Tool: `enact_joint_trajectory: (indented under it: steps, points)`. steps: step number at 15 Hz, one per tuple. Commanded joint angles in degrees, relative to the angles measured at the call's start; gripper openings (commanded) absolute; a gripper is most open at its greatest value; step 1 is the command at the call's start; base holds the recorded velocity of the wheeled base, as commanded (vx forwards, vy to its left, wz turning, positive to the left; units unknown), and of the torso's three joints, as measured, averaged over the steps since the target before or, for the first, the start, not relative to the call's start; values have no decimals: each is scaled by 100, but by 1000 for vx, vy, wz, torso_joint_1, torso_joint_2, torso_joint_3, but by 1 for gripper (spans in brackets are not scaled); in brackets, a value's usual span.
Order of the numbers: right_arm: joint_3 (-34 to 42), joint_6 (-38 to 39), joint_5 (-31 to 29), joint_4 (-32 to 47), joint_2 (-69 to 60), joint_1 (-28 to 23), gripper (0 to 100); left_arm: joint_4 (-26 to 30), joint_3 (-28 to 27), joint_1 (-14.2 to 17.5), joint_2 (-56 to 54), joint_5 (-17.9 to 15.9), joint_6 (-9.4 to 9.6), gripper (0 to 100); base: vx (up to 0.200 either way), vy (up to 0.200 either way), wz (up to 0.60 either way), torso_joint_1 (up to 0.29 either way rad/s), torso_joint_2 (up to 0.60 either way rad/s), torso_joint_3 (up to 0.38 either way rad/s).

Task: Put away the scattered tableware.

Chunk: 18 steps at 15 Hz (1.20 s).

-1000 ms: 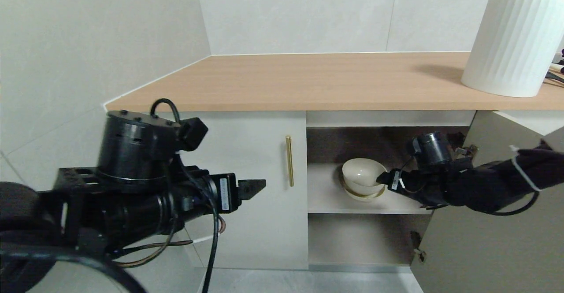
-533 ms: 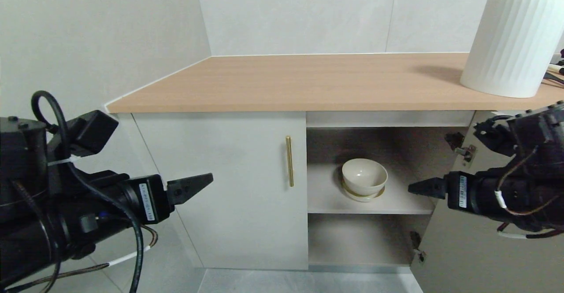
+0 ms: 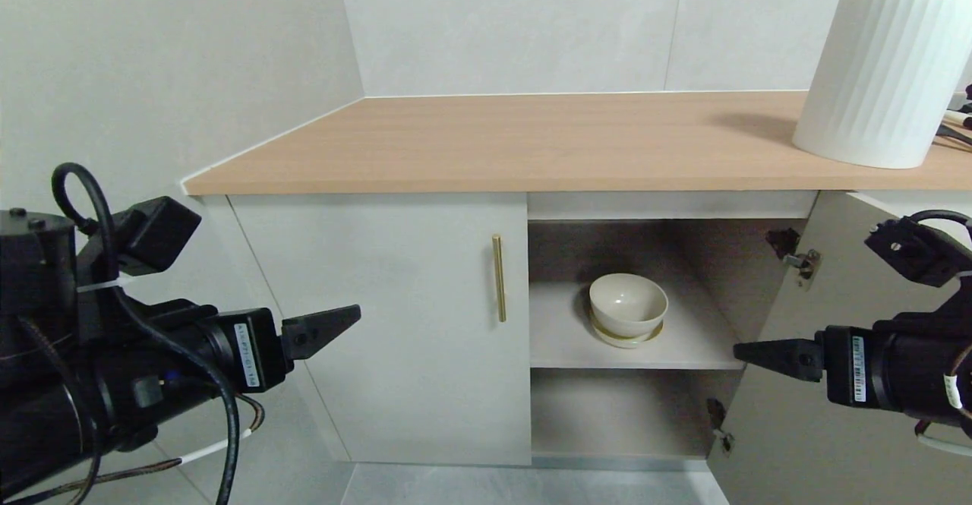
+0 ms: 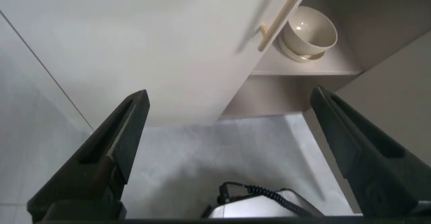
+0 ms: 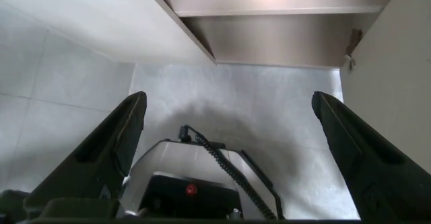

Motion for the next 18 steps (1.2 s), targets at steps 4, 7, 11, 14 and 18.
enact_joint_trajectory:
  steps: [4, 7, 11, 14, 18]
  points:
    - [86, -25, 21, 34, 10, 18, 100, -1, 11, -9, 95, 5, -8, 100, -200, 0, 0, 6, 0, 1]
    - [201, -289, 38, 34, -8, 18, 100, -1, 20, -9, 130, 5, 1, 100, -200, 0, 0, 1, -2, 2]
    - [236, -333, 38, 34, -8, 18, 100, -1, 20, -9, 130, 5, 1, 100, -200, 0, 0, 4, 2, 2]
    - [236, -333, 38, 34, -8, 18, 100, -1, 20, -9, 130, 5, 1, 100, -200, 0, 0, 6, 1, 4]
    - [236, -333, 29, 34, -17, 18, 100, -1, 28, -18, 130, -3, 1, 100, 0, 0, 0, 0, 0, 0]
